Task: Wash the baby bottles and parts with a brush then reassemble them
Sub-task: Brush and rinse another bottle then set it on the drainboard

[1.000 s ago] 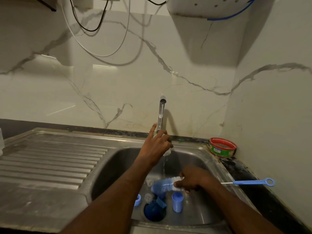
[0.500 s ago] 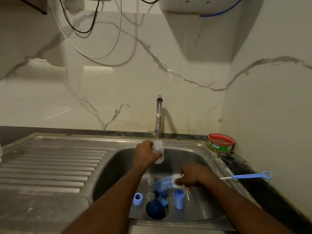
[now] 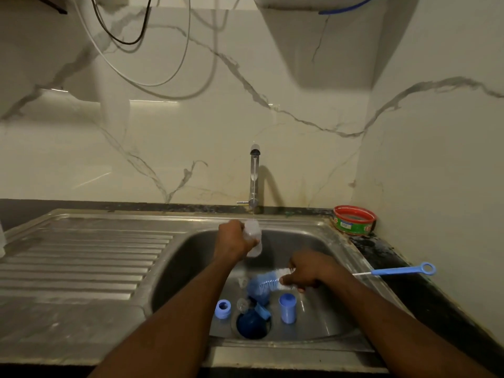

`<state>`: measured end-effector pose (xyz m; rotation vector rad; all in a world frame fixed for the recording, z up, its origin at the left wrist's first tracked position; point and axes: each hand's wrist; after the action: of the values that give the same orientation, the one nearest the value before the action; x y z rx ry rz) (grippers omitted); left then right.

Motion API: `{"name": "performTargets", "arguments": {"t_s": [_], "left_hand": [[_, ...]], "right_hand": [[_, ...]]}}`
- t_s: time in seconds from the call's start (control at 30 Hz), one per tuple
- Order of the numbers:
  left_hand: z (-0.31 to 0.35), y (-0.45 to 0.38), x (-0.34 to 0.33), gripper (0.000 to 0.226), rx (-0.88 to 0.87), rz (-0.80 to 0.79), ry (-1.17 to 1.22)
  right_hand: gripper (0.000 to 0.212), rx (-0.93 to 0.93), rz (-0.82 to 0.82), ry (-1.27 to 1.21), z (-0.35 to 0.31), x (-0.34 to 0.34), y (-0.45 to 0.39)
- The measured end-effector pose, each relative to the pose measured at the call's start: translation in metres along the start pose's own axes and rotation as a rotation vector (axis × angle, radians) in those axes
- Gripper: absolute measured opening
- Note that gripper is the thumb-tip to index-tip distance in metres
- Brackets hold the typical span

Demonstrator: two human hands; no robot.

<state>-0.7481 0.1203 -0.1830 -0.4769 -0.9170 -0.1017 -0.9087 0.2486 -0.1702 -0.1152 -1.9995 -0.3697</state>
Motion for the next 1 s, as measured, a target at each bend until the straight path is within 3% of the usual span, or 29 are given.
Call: {"name": "performTargets", "arguments": {"t_s": [0.17, 0.27, 0.6, 0.7, 0.83, 1.0], "left_hand": [[0.0003, 0.0022, 0.0015, 0.053, -0.039, 0.094, -0.028], [0.0008, 0.0059, 0.0026, 0.047, -0.022, 0.027, -0.143], [-0.0001, 0.005, 0.0077, 0.054, -0.004, 0.122, -0.07], [-0.0007, 0.0064, 0.0042, 0.05, 0.006, 0.007, -0.162], [0.0013, 0.0067, 0.0059, 0.054, -0.037, 0.152, -0.081], [0.0003, 0.0061, 0.006, 0.054, -0.015, 0.087, -0.105]], "right_hand": [[0.025, -0.005, 0.006, -0.019, 0.0011, -0.001, -0.0023], [0.025, -0.005, 0.002, -0.001, 0.0023, -0.0017, -0.0026], [0.026, -0.013, 0.0, -0.017, -0.0005, 0.0001, 0.0017], [0.024, -0.008, -0.005, -0.016, -0.0011, 0.0, 0.0019], [0.025, -0.022, -0.004, -0.043, -0.0017, -0.0015, 0.0021], [0.025, -0.038, 0.003, -0.038, -0.0023, -0.0021, 0.0019]]}}
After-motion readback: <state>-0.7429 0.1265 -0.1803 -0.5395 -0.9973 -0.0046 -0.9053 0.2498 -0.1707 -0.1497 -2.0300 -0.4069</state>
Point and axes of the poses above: each hand's wrist, its own y-axis away from the middle knuckle, its own x-axis out of the back of the hand, z = x × y, and after that the axes turned 14 degrees about -y, right-handed
